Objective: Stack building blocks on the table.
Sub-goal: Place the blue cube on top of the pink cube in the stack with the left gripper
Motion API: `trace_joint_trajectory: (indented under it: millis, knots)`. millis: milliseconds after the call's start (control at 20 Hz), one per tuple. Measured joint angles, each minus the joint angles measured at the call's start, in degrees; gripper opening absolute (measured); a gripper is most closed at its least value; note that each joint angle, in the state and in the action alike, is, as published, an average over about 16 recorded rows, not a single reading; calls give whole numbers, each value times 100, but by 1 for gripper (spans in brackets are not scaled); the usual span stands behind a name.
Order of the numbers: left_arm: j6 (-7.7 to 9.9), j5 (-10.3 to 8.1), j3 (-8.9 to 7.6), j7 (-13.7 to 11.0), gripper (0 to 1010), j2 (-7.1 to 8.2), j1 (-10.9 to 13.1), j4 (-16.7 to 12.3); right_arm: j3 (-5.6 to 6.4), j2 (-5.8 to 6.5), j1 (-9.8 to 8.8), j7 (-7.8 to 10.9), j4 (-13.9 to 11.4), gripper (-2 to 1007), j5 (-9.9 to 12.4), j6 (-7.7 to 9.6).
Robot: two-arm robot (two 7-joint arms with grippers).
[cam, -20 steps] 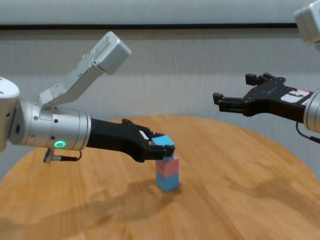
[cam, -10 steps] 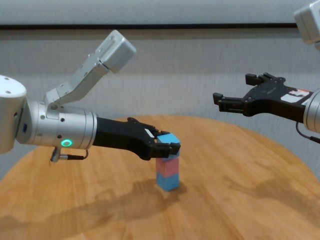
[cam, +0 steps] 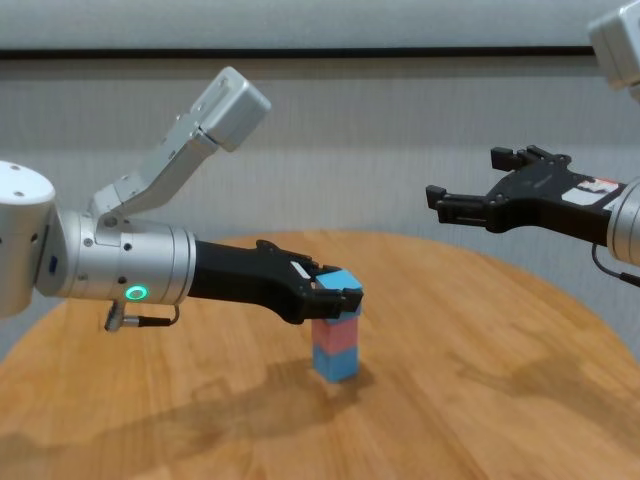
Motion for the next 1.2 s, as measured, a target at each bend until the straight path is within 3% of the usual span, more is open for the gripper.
trace_joint_trajectory:
  millis: [550, 1200]
  knots:
    - [-58, 15, -33, 7, 401, -30, -13, 72, 0, 0, 0, 0, 0, 1004, 0, 0]
    - [-183, 41, -86, -31, 401, -125, -104, 353, 0, 0, 0, 0, 0, 1004, 0, 0]
